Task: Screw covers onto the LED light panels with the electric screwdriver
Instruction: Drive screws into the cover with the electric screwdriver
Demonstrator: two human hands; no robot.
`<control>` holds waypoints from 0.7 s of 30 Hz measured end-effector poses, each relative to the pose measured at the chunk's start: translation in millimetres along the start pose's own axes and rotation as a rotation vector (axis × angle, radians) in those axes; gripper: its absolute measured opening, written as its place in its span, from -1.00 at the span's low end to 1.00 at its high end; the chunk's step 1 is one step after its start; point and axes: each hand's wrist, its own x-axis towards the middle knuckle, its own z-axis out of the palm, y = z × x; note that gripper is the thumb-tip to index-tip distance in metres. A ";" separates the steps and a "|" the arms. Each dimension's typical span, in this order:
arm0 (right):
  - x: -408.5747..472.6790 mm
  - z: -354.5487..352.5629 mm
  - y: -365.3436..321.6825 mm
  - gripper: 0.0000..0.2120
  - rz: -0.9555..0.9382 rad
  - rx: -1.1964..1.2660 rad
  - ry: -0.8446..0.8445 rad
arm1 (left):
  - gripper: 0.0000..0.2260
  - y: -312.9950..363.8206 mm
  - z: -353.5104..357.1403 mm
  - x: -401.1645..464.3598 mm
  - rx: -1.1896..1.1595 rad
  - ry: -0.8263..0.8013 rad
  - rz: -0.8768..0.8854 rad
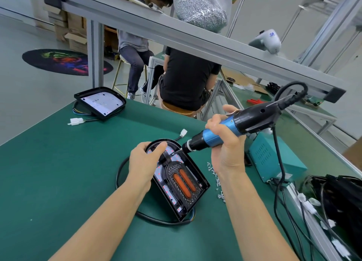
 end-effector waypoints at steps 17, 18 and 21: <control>10.2 1.9 2.6 -0.59 0.050 0.002 0.003 | -0.80 -1.5 -2.0 -6.1 -0.028 0.017 0.023; 10.8 1.4 2.1 -0.59 0.053 0.005 0.008 | -0.77 -0.7 -1.3 -5.9 -0.027 0.012 0.020; 9.1 -0.4 3.3 -0.61 0.066 0.010 0.025 | -0.74 -0.9 -1.4 -4.9 -0.047 0.012 0.005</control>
